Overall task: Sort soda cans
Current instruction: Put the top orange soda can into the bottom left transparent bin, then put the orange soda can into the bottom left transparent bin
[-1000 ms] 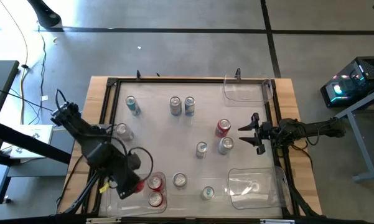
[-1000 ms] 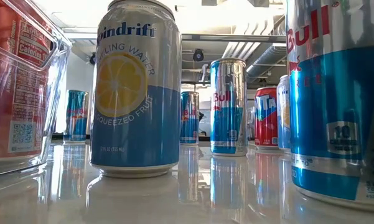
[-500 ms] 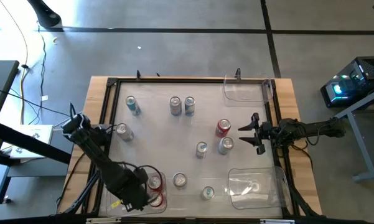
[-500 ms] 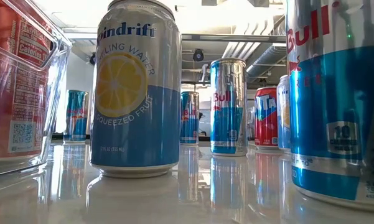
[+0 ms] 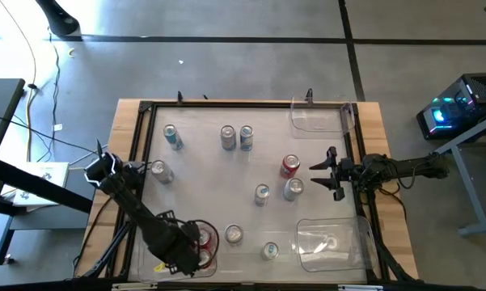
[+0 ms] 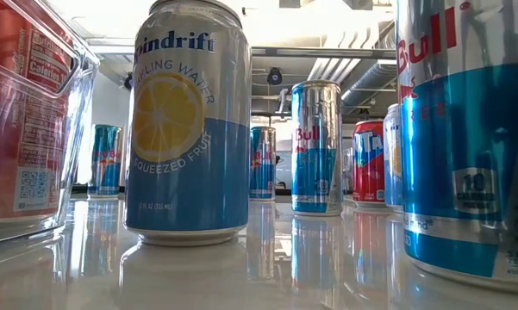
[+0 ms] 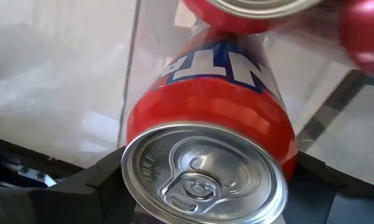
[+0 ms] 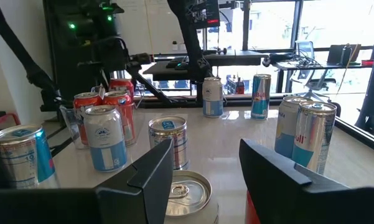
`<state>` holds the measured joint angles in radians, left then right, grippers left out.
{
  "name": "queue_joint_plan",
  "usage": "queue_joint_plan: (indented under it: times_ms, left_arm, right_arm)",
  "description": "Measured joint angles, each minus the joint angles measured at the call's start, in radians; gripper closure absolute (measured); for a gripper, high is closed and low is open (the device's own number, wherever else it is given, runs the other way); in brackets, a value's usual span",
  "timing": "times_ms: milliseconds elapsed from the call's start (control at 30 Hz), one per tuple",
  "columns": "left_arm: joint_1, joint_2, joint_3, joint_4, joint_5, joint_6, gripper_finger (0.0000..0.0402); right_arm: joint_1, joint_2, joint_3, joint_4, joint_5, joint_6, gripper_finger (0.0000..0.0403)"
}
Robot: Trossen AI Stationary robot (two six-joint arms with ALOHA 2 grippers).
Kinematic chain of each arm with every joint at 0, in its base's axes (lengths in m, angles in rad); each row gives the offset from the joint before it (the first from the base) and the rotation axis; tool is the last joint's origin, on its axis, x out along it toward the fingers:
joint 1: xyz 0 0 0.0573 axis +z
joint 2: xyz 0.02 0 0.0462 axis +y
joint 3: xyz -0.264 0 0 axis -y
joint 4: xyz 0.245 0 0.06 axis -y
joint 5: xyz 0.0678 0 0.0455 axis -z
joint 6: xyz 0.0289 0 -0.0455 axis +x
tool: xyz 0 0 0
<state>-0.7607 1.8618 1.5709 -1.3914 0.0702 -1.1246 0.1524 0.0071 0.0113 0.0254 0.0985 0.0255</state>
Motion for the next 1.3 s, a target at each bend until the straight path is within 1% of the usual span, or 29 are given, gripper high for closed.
queue_joint_plan:
  times_ms: [200, 333, 633, 800, 933, 1200, 1300]
  left_arm:
    - [0.009, 0.0, -0.043, 0.037, -0.046, 0.014, 0.0113]
    - [0.009, 0.0, -0.066, 0.094, -0.056, 0.021, 0.0111]
    - [0.009, 0.0, -0.109, 0.124, -0.077, 0.004, 0.0064]
    - [0.009, -0.004, -0.113, 0.128, -0.076, 0.001, 0.0055]
    - [0.015, -0.031, -0.113, 0.141, -0.072, -0.007, 0.0054]
    - [0.032, -0.113, -0.112, 0.147, -0.03, -0.014, 0.0053]
    - [0.036, -0.16, -0.111, 0.147, -0.043, -0.041, 0.0053]
  right_arm:
    - [0.0, 0.0, 0.0, 0.0, 0.0, 0.0, 0.0224]
    - [0.0, 0.0, 0.0, 0.0, 0.0, 0.0, 0.0224]
    - [0.0, 0.0, 0.0, 0.0, 0.0, 0.0, 0.0224]
    - [0.0, 0.0, 0.0, 0.0, 0.0, 0.0, 0.0224]
    - [0.0, 0.0, 0.0, 0.0, 0.0, 0.0, 0.0224]
    - [0.0, 0.0, 0.0, 0.0, 0.0, 0.0, 0.0224]
    - [0.0, 0.0, 0.0, 0.0, 0.0, 0.0, 0.0224]
